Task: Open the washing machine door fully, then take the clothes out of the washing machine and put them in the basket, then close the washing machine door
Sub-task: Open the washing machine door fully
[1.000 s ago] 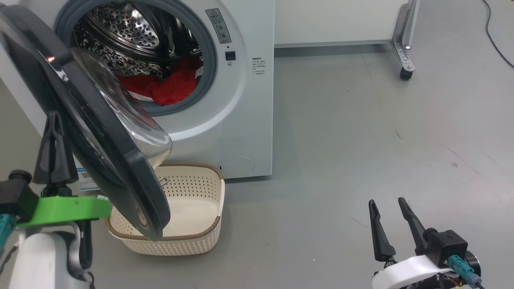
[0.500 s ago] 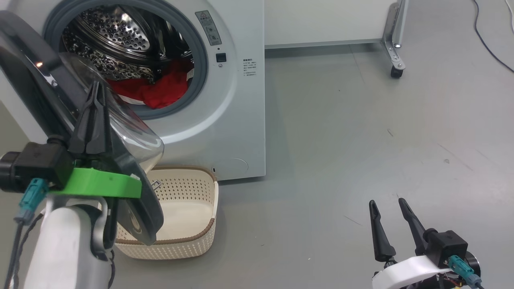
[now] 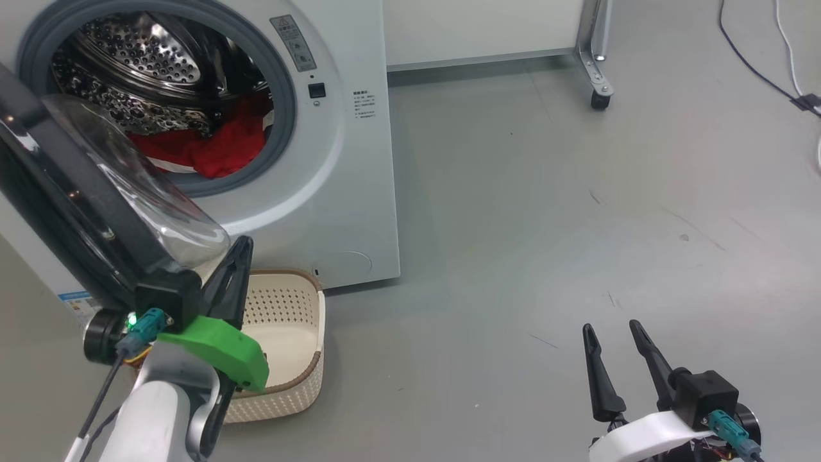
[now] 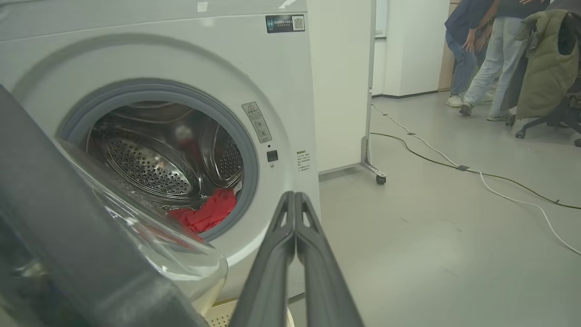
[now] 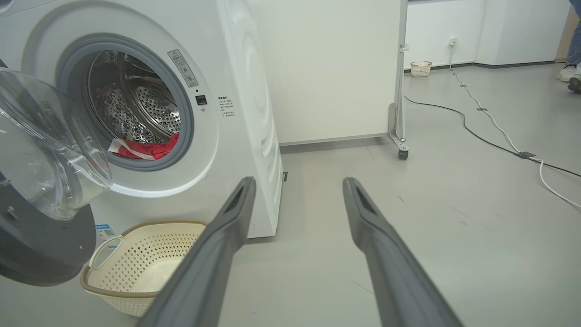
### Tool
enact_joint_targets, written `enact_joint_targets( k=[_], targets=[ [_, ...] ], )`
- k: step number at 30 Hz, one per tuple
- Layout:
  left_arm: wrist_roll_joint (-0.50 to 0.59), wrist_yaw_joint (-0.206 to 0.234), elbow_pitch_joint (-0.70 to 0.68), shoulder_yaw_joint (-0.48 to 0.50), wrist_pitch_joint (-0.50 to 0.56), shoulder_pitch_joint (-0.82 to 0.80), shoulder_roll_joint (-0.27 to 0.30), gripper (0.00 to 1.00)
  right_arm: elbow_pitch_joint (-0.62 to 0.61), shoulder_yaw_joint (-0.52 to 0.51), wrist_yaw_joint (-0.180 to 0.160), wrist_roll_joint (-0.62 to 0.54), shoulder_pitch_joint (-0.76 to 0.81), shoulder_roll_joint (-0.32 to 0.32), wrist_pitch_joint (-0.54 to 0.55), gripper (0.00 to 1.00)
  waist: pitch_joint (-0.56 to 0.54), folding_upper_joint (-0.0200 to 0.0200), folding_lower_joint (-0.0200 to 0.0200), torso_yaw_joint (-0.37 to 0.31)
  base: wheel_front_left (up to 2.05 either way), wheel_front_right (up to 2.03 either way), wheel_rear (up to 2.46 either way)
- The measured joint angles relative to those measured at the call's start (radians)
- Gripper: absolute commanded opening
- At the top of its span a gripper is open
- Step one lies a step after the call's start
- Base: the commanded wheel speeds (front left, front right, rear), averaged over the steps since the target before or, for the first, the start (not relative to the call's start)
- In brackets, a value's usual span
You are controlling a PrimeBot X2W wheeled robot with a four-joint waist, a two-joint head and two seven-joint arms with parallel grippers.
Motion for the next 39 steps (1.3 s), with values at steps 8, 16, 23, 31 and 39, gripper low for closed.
enact_joint_targets(
  k=[8, 16, 23, 31, 39],
  targets=[
    [-0.068, 0.006, 0.090, 0.040, 0.022, 0.032, -0.016, 0.00, 0.008, -0.003, 0.008, -0.002, 0.000, 0.005, 0.000, 1.00, 0.011, 0.0000, 0.0000, -0.039, 0.00, 0.00, 0.00],
    [-0.069, 0.013, 0.153, 0.049, 0.031, 0.032, -0.018, 0.00, 0.010, -0.013, 0.009, -0.009, 0.000, 0.010, 0.000, 1.00, 0.019, 0.0000, 0.0000, -0.055, 0.00, 0.00, 0.00],
    [-0.076, 0.022, 0.187, 0.067, 0.029, 0.032, -0.018, 0.00, 0.012, -0.021, 0.009, -0.010, 0.000, 0.015, 0.000, 1.00, 0.020, 0.0000, 0.0000, -0.058, 0.00, 0.00, 0.00],
    [-0.077, 0.027, 0.212, 0.082, 0.019, 0.022, -0.016, 0.00, 0.016, -0.033, 0.017, -0.010, 0.000, 0.022, 0.000, 1.00, 0.022, 0.0000, 0.0000, -0.051, 0.00, 0.00, 0.00],
    [-0.078, 0.027, 0.235, 0.081, 0.003, 0.009, -0.016, 0.00, 0.019, -0.039, 0.018, -0.010, 0.000, 0.026, 0.000, 1.00, 0.025, 0.0000, 0.0000, -0.036, 0.00, 0.00, 0.00]
  ],
)
